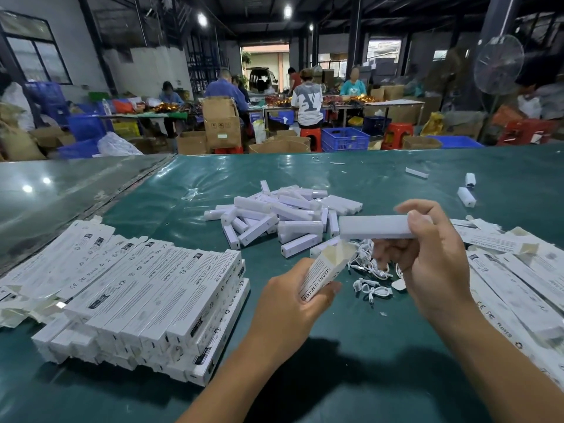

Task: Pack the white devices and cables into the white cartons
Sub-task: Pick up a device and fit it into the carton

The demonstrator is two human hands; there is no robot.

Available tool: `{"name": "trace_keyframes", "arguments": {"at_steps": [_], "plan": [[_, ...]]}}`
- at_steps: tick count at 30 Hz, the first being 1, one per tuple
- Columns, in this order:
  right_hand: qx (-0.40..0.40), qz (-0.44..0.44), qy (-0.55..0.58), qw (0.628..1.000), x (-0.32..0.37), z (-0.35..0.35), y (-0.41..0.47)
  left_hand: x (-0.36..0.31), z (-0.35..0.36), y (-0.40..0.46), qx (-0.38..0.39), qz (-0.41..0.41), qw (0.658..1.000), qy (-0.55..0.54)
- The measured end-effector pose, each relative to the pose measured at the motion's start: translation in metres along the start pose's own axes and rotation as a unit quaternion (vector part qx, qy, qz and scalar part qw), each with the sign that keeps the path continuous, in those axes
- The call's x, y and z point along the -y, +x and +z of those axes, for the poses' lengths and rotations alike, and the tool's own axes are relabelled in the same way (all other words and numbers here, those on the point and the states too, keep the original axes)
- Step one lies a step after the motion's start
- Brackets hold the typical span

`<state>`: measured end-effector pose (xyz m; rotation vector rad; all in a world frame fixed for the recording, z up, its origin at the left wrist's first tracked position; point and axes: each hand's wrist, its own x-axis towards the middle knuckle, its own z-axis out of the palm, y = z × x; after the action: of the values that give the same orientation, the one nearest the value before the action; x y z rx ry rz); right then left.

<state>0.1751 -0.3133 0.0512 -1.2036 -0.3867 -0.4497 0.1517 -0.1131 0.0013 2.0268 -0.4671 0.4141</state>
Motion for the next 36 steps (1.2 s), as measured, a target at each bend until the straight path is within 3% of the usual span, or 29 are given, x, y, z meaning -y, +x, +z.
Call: {"name": "trace_keyframes", "arguments": {"at_steps": [5,19,23,26,29,31,33,36], "plan": [[0.046,-0.083,-0.115,0.989,0.002,0.007,-0.011,0.001,-0.001,0.001,-0.017,-0.002,1.000,-0.010],[0.034,-0.097,-0.199,0.974,0.008,-0.008,-0.009,-0.006,0.000,-0.003,0.021,0.026,0.999,0.009],[0.098,-0.091,-0.316,0.939,-0.001,-0.003,-0.011,-0.008,0.004,-0.005,0.051,0.061,0.995,0.068],[0.160,-0.063,-0.299,0.939,-0.009,0.001,-0.010,-0.007,0.000,-0.004,0.015,0.046,0.998,0.027],[0.107,-0.023,-0.305,0.946,-0.013,-0.012,0.001,-0.004,-0.006,-0.002,-0.044,0.008,0.998,-0.048],[0.078,-0.001,-0.464,0.882,-0.019,-0.029,0.010,-0.005,-0.008,-0.001,-0.079,-0.006,0.993,-0.092],[0.126,0.059,-0.591,0.795,-0.028,-0.041,0.013,-0.006,-0.008,0.000,-0.094,-0.010,0.988,-0.124],[0.193,0.152,-0.651,0.719,-0.037,-0.046,0.007,-0.004,-0.005,-0.001,-0.093,-0.018,0.983,-0.157]]}}
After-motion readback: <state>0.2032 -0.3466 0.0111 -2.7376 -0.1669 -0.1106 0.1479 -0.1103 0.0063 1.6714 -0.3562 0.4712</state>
